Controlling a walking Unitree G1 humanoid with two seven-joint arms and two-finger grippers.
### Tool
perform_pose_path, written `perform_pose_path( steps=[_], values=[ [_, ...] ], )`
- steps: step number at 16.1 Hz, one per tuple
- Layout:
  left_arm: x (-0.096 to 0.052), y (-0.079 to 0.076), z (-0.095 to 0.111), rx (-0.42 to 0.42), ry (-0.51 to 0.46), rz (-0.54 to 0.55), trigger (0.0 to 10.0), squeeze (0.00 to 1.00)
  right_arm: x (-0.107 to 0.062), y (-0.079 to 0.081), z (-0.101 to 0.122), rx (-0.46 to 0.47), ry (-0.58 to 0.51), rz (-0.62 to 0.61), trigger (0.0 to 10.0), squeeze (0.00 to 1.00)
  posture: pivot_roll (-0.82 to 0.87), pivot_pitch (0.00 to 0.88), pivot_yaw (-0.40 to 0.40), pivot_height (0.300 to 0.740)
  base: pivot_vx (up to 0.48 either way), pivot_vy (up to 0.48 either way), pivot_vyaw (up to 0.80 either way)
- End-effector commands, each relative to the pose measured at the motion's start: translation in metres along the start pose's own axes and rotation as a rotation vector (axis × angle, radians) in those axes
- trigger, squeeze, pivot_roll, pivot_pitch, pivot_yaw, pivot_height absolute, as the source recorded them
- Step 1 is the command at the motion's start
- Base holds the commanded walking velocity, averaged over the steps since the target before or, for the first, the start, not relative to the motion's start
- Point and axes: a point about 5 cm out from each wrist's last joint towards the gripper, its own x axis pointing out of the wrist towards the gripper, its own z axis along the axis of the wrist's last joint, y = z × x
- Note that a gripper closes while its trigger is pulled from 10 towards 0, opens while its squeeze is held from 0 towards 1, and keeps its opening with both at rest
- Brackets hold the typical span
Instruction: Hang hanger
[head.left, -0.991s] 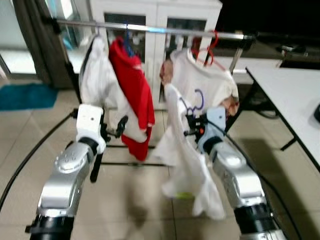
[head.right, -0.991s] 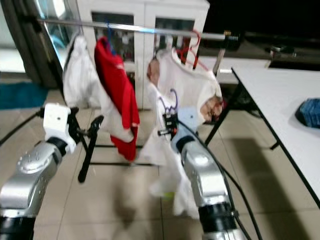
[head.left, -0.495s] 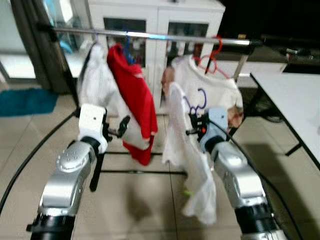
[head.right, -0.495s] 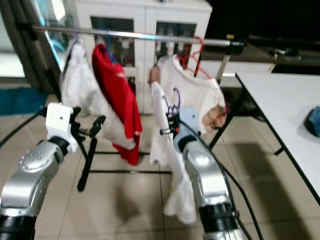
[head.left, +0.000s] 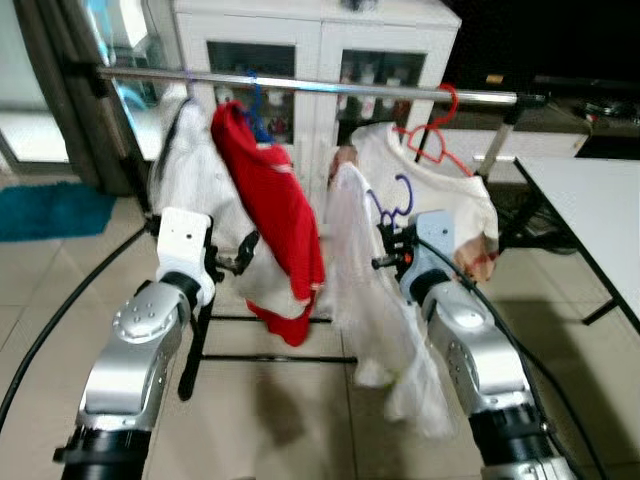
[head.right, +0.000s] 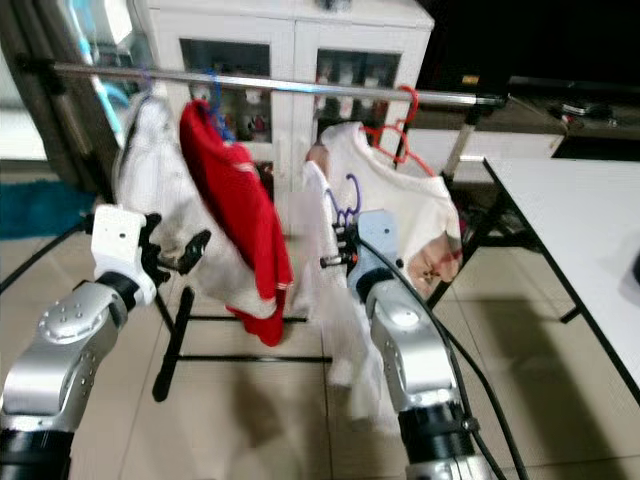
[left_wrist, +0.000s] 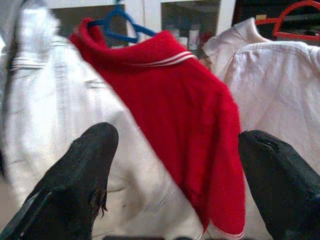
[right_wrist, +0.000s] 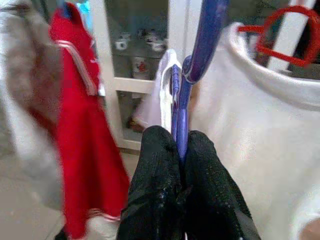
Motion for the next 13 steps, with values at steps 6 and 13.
perform_pose_path(
  steps=[6, 13],
  values=[
    [0.0047, -0.008, 0.0038, 0.011, -0.014, -0.038, 10.0, 0.0, 0.0002, -0.0083, 0.0085, -0.011, -0.045, -0.034, 10.0, 0.0, -0.03, 0.01, -0.042, 0.74, 0.348, 0.0, 0.0],
    [0.0043, -0.0084, 0.0035, 0.024, -0.013, -0.048, 10.0, 0.0, 0.0016, -0.0073, 0.0099, -0.072, -0.04, -0.032, 10.0, 0.0, -0.02, 0.013, -0.043, 0.74, 0.348, 0.0, 0.0]
  ],
)
